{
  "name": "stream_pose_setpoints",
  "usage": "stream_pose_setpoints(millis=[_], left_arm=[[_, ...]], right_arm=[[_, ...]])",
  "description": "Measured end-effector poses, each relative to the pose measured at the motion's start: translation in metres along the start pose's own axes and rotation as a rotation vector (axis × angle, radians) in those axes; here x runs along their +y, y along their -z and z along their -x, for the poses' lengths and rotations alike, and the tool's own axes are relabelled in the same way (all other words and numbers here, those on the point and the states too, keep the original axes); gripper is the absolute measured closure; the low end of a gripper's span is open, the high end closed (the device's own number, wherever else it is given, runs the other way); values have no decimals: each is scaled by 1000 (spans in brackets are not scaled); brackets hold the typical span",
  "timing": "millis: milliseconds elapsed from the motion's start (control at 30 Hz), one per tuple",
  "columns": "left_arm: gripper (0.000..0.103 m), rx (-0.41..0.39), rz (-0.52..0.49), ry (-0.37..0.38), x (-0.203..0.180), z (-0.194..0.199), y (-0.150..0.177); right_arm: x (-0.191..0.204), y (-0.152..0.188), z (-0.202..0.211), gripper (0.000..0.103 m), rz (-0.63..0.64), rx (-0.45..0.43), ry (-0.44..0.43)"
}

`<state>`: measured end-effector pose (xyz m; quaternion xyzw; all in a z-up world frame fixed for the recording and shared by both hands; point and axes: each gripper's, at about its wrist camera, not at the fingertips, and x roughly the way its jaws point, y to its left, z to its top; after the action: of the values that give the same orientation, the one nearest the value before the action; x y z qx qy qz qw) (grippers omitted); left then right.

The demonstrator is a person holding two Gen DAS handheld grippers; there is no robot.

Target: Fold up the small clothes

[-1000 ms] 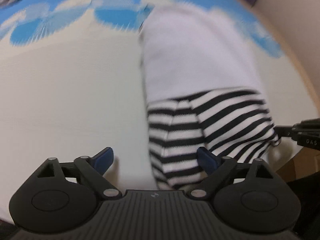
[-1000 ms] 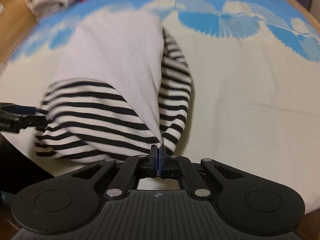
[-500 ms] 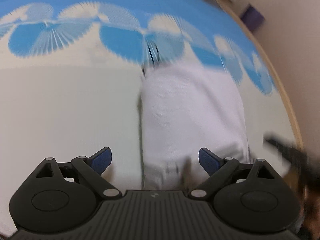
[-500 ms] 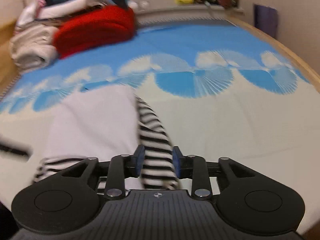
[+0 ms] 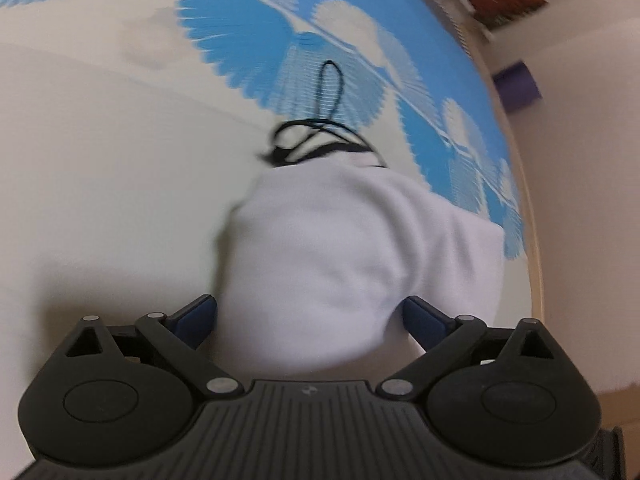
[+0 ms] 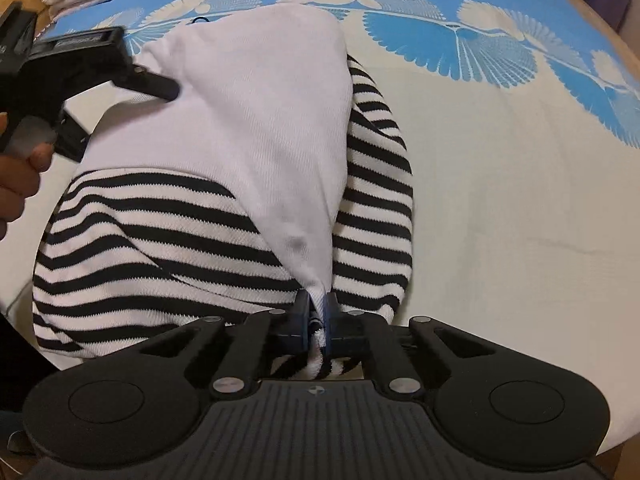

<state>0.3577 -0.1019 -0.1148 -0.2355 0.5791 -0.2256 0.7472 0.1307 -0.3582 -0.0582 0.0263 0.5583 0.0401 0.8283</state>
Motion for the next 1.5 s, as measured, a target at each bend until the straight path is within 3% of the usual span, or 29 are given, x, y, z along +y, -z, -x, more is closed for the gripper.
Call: stream_pose_setpoints(millis=[100, 167, 267, 433, 500, 533, 600, 667, 733, 833, 933, 1000, 1033, 1067, 1100, 1167, 1233, 1267, 1300, 1400, 1500], left_arm=[[22, -26, -36, -23, -6, -8, -4], [48, -48, -47, -32, -8, -3, -6], [59, -82, -80, -43, -12, 22, -11], [57, -311, -214, -168, -11, 97, -28], [38, -420, -216, -245, 1, 131, -38], [19, -497, -187, -312, 9, 150, -41], [14, -626, -137, -362, 24, 182, -39], [17, -583, -111, -312, 39, 197, -39], [23, -477, -101, -212, 53, 195, -35], [28, -343, -162, -195, 62, 186, -21], [28, -148, -276, -250, 70, 151, -1], [27, 9, -381, -395, 78, 114, 18], [20, 10, -483, -471, 75, 104, 30], [19, 4, -517, -480, 72, 101, 34], [19, 5, -497, -468, 73, 102, 33], [19, 8, -450, -444, 78, 108, 29], [20, 12, -425, -430, 78, 114, 21], [20, 7, -416, -425, 78, 118, 20], [20, 0, -412, -427, 74, 122, 17], [20, -9, -384, -437, 74, 129, 11], [20, 5, -357, -439, 77, 131, 8]], right_arm=[[7, -2, 1, 98, 8, -13, 16], [12, -8, 2, 98, 5, -25, 28], [26, -19, 2, 99, -1, -50, 37], [75, -41, 5, 99, 46, -144, -33], [102, -50, 6, 99, 90, -183, -66], [112, -55, 5, 99, 102, -193, -73], [128, -65, 3, 99, 100, -202, -97], [139, -72, 0, 99, 96, -193, -111], [148, -77, -7, 100, 111, -175, -28], [136, -82, -19, 100, 20, -106, -8], [136, -85, -24, 100, 11, -55, 7], [147, -86, -30, 99, 39, -7, 6], [149, -85, -33, 99, 48, 25, -5], [152, -86, -31, 99, 46, 31, -13], [154, -90, -23, 99, 51, -12, -24], [159, -101, 3, 94, 72, -192, -52], [160, -117, 20, 71, 73, -324, -69], [158, -126, 20, 53, 59, -341, -78], [156, -137, 14, 45, 40, -336, -88], [147, -176, -23, 45, -30, -290, -112], [131, -201, -60, 45, -182, -247, -174]])
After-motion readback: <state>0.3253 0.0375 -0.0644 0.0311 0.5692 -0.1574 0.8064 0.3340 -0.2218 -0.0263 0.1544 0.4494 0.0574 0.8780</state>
